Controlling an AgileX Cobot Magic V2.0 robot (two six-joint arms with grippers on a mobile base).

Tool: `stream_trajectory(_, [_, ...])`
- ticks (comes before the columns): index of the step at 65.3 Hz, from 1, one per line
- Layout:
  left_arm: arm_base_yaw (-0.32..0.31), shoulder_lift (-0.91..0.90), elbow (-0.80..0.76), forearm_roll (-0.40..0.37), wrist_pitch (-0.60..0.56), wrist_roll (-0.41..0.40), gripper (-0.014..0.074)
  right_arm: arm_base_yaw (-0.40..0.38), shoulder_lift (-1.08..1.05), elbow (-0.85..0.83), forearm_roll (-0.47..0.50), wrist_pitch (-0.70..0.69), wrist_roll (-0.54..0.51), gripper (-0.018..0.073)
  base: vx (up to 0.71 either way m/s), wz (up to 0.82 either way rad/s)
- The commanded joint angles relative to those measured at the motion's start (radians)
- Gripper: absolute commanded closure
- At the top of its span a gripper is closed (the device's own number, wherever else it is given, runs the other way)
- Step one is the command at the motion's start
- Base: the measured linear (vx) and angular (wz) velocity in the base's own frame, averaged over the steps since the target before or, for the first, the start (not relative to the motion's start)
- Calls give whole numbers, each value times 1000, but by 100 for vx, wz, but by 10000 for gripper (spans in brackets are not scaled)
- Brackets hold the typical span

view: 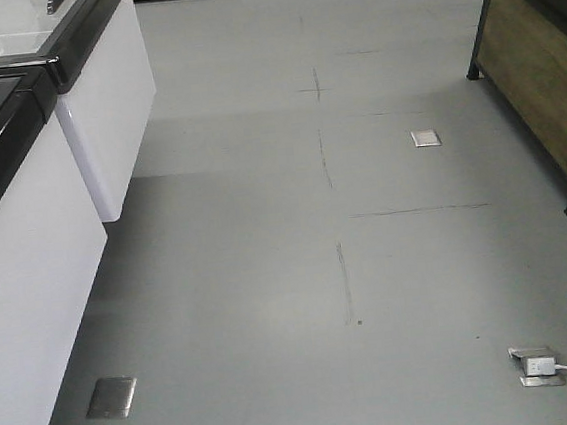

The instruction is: Left arm holds basket, right arm returns cookies

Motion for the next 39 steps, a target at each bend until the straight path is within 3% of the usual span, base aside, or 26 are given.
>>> stream_trajectory(1, [1,7,-30,-44,1,-1,599,-5,-9,18,-3,-75,-9,566,0,0])
stream_trajectory(17, [1,7,-30,-77,116,2,580,-5,-9,18,-3,-75,-9,566,0,0])
stream_trajectory(24, [1,7,-30,-77,135,47,542,-5,-9,18,-3,-75,-9,566,0,0])
stream_trajectory(34, [1,7,-30,-77,124,73,440,-5,-9,18,-3,-75,-9,566,0,0])
stream_trajectory(39, [1,7,-30,-78,107,71,342,-5,-9,18,-3,-75,-9,566,0,0])
